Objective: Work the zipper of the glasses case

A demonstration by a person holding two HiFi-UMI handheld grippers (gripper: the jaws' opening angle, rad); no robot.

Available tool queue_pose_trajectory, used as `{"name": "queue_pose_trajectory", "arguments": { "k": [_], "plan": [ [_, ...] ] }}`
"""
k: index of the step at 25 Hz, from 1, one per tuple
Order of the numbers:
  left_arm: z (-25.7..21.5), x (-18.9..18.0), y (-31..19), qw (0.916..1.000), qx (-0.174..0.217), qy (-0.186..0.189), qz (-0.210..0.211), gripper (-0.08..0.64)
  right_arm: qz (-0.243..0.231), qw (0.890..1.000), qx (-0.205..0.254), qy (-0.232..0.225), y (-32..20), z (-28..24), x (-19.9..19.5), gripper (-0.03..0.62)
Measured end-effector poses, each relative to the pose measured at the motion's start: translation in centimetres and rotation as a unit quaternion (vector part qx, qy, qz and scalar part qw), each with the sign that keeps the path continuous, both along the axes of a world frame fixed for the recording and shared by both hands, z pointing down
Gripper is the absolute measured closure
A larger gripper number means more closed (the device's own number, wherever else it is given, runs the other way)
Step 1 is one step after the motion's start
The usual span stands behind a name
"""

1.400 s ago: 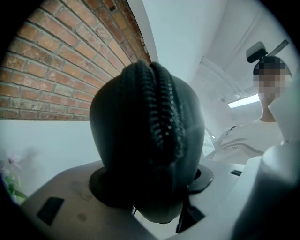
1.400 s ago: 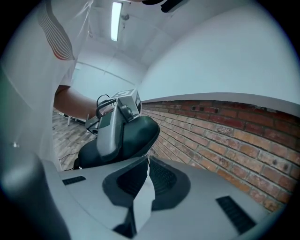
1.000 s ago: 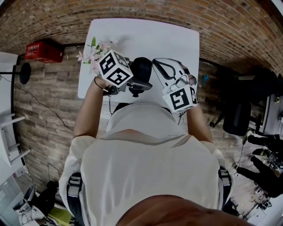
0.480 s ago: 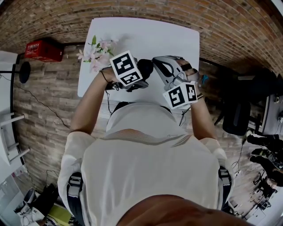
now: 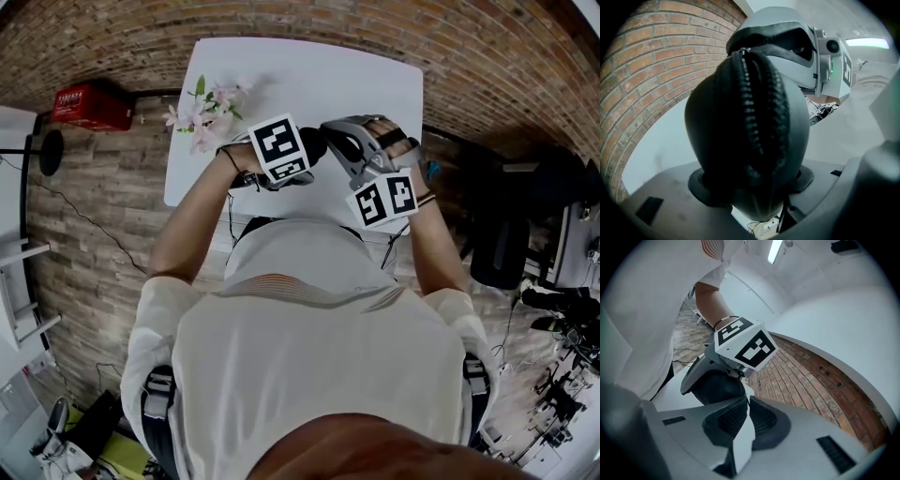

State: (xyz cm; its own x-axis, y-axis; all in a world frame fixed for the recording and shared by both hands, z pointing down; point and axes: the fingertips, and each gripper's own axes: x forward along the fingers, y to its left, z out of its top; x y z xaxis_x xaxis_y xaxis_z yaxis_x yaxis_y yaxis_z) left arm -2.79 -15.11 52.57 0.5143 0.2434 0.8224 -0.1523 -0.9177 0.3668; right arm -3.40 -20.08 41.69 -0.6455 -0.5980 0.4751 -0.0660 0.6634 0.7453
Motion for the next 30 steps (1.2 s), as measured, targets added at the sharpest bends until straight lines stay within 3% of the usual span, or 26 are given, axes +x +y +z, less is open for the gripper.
{"name": "queue_pose_trajectory", "arguments": {
  "k": [3,7,11,13,16,20,23,25,28,30],
  "plan": [
    [0.3,0.0,-1.0,0.9994,0.028,0.013,-0.014,0.285,0.008,1.0,-0.015,-0.014,-0.4,0.2,0.0,0.518],
    [-1.6,0.9,-3.2,0.991,0.04,0.091,-0.089,0.285,0.065,0.995,-0.02,-0.078,-2.3,-0.8,1.3,0.509],
    [-4.2,1.7,-4.5,0.9762,0.068,0.163,-0.126,0.286,0.137,0.975,-0.05,-0.166,-4.4,-2.1,3.6,0.529],
    [-5.6,2.0,-5.8,0.9635,0.108,0.19,-0.154,0.285,0.173,0.961,-0.062,-0.206,-5.3,-2.9,4.7,0.531],
    [-7.8,1.2,-8.8,0.93,0.17,0.23,-0.23,0.286,0.215,0.941,-0.077,-0.249,-6.2,-3.7,6.2,0.535],
    [-11.0,-1.9,-12.1,0.8723,0.22,0.279,-0.336,0.286,0.268,0.914,-0.094,-0.29,-7.2,-3.4,8.9,0.54],
    [-12.9,-4.9,-13.5,0.8299,0.257,0.299,-0.395,0.285,0.306,0.885,-0.114,-0.33,-7.6,-2.8,11.3,0.54],
    [-13.9,-7.0,-13.9,0.8029,0.281,0.307,-0.426,0.286,0.323,0.872,-0.118,-0.348,-7.7,-2.7,12.5,0.54],
    [-15.1,-9.7,-13.9,0.7711,0.32,0.307,-0.457,0.285,0.343,0.854,-0.119,-0.373,-7.6,-2.8,14.1,0.54],
    [-15.5,-11.0,-13.9,0.7573,0.339,0.303,-0.469,0.285,0.354,0.84,-0.119,-0.394,-7.6,-3.2,15.1,0.541]
  ]
}}
